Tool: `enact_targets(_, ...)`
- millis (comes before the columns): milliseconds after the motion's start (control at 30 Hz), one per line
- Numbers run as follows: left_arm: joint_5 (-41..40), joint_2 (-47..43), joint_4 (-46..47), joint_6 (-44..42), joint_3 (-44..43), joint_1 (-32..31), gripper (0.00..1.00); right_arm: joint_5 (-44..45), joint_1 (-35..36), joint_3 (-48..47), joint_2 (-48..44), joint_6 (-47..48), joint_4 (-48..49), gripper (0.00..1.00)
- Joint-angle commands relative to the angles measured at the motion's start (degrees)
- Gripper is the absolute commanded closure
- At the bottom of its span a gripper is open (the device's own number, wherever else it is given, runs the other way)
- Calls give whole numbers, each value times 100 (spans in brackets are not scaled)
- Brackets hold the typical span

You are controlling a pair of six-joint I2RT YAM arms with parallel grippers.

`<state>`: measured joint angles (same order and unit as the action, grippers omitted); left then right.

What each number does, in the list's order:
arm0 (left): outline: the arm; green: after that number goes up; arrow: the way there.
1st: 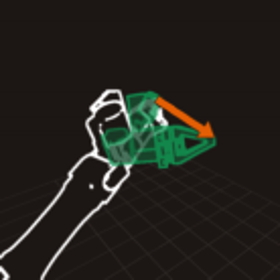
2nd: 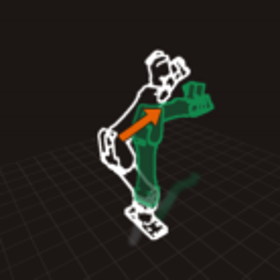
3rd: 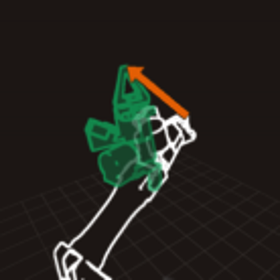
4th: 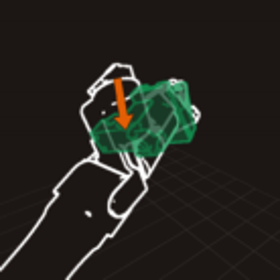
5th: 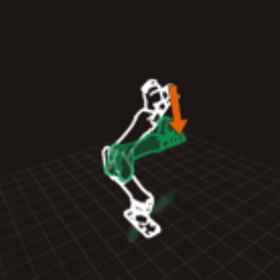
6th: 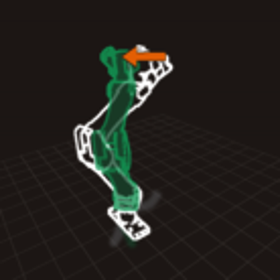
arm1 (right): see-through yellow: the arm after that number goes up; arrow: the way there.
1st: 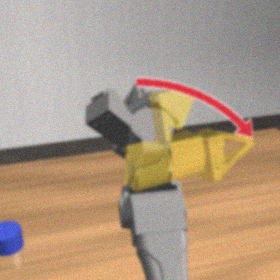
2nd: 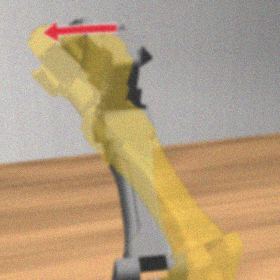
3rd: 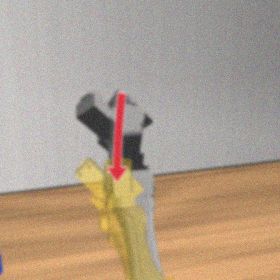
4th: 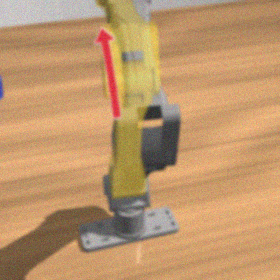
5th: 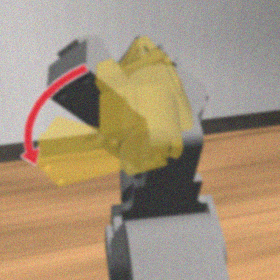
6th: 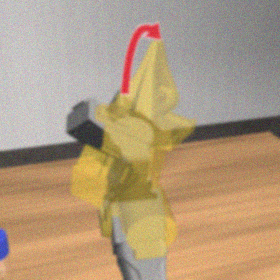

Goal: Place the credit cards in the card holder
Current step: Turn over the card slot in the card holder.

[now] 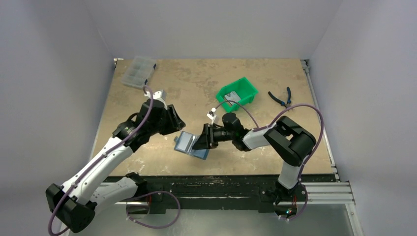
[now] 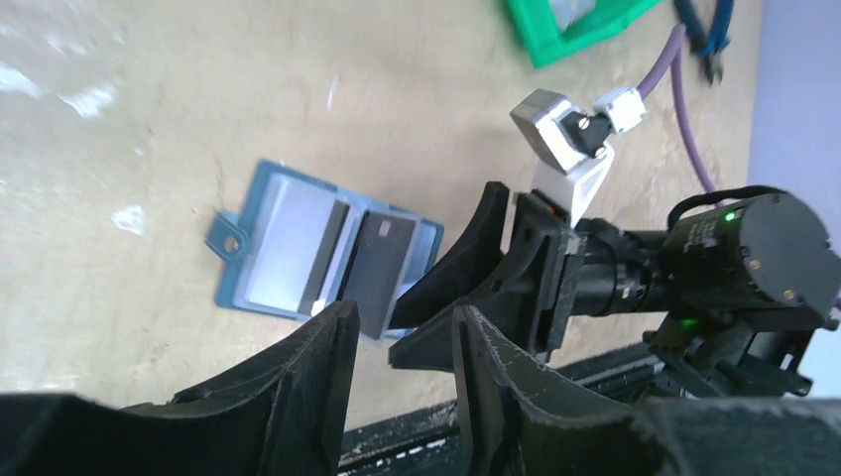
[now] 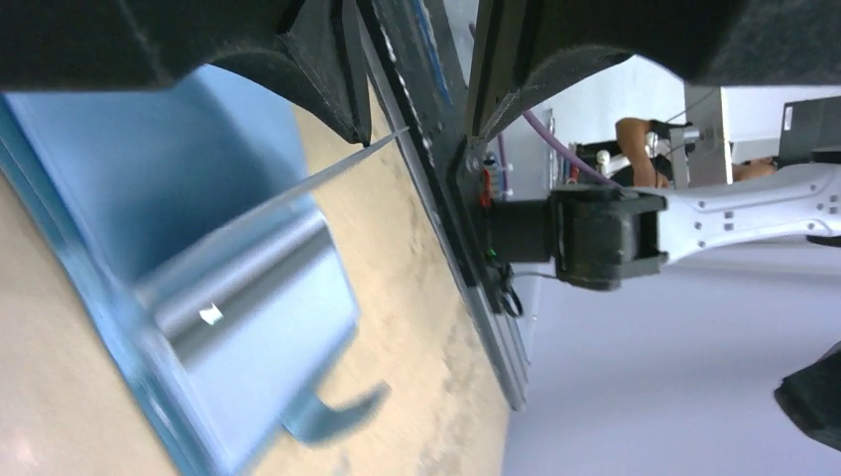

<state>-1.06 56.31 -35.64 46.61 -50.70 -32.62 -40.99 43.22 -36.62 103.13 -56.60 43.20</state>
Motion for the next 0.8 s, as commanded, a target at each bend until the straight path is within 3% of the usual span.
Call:
enact_targets(0,-952,-199,-793,-407,-718,28,56,388,226,-1117,212,325,-316,51)
enact_targets(200,-1179,-36,-711,-646,-928,30,52,630,358,-2727,1150,622,-1386,48)
enact_targets(400,-913,312,-220,-761,-630,87,48,1328,143,-2520,141,1906,-3364,44)
enact_targets(567,-239,1097,642,-869,40,343,37,1697,-853,-1921,-1255,2740,-4435,35)
enact_targets(767,350,2154,1552,-907,495,502,32,2866,-1580,-3523,-1172,4583,-6525,14)
